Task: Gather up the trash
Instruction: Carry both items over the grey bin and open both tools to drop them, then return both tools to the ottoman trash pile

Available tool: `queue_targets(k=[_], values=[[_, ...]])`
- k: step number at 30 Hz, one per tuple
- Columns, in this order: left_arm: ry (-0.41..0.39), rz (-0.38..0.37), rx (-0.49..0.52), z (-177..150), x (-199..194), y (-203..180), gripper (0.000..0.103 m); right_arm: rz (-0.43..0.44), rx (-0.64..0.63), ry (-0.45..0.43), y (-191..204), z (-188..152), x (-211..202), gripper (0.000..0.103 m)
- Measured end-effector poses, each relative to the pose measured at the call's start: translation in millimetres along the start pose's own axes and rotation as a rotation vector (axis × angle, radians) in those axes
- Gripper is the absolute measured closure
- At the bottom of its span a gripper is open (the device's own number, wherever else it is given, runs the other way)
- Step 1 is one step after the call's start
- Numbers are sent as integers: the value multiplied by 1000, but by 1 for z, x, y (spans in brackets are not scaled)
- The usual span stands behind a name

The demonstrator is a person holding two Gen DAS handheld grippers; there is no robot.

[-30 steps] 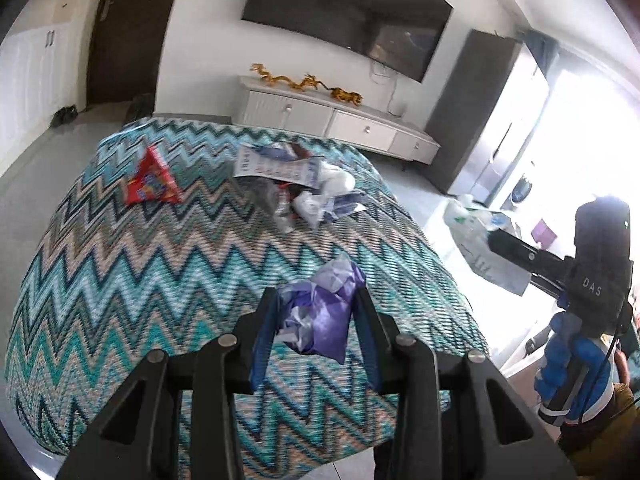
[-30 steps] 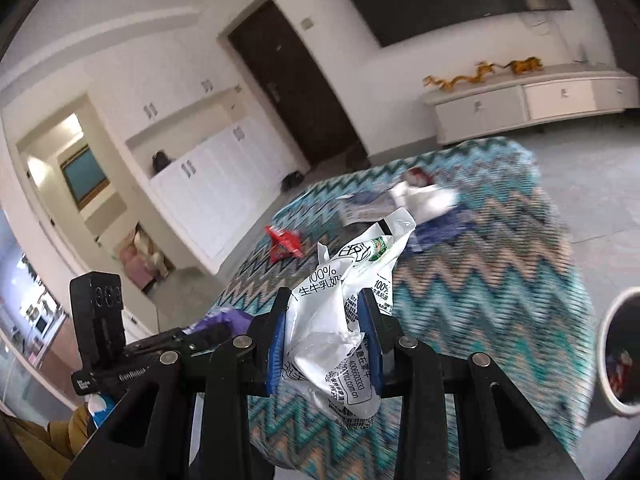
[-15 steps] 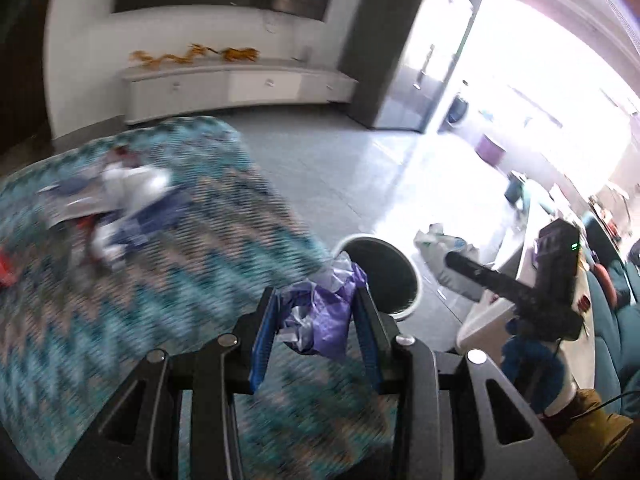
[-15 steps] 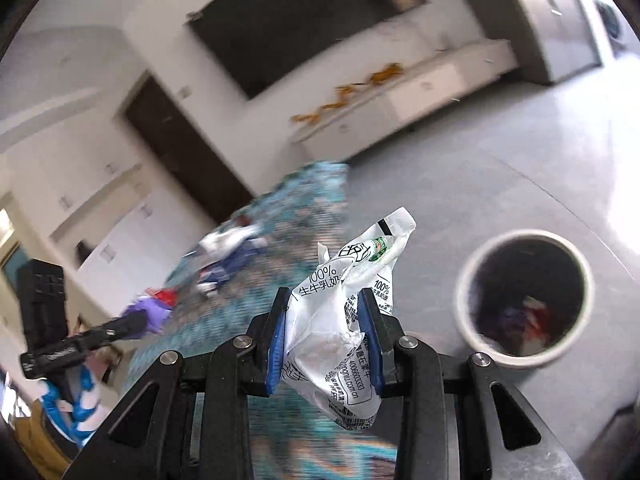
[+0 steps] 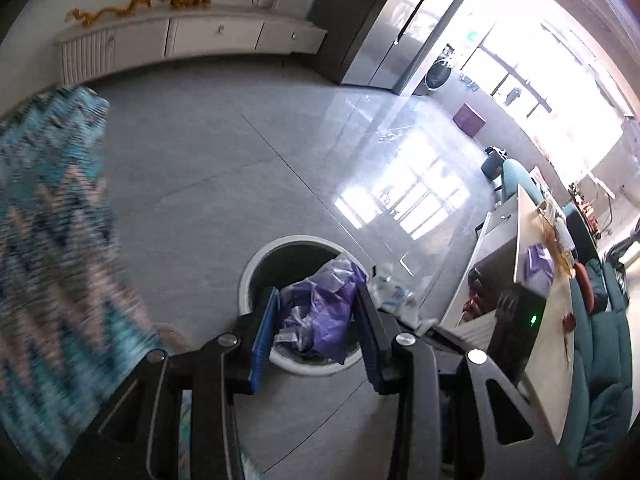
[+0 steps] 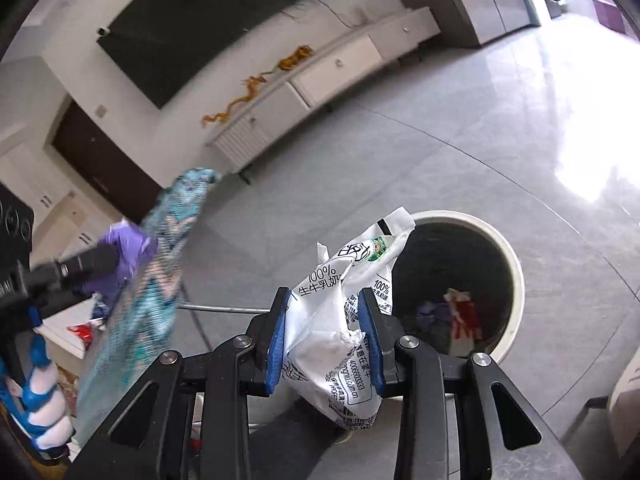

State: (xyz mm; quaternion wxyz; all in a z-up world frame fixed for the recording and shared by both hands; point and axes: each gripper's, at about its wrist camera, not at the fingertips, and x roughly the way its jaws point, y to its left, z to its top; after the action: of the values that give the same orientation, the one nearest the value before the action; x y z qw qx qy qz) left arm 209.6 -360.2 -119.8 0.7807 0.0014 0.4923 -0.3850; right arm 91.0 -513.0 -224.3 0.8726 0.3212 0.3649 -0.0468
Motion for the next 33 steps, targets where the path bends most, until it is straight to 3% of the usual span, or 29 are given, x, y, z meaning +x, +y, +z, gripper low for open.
queue_targets(k=[5,8,9,16,23,33], values=[[39,2,-32,14,44,-4,63,-35,20,25,-24,8,27,65],[53,12,-49,20,62,-5,44,-63,17,30,-33,11,38,60],[54,12,-54,22,66,-4,43,-74,13,33,-35,11,41,55],[83,-23,-73,25,77,0,42,-102,19,32,-39,8,42,49],[6,-17,-67,9,27,5,42,-89,27,-10,-24,0,18,44],[-224,108,-49,-21,-91,12,42,-45,-8,-171,35,-6,-61,43]])
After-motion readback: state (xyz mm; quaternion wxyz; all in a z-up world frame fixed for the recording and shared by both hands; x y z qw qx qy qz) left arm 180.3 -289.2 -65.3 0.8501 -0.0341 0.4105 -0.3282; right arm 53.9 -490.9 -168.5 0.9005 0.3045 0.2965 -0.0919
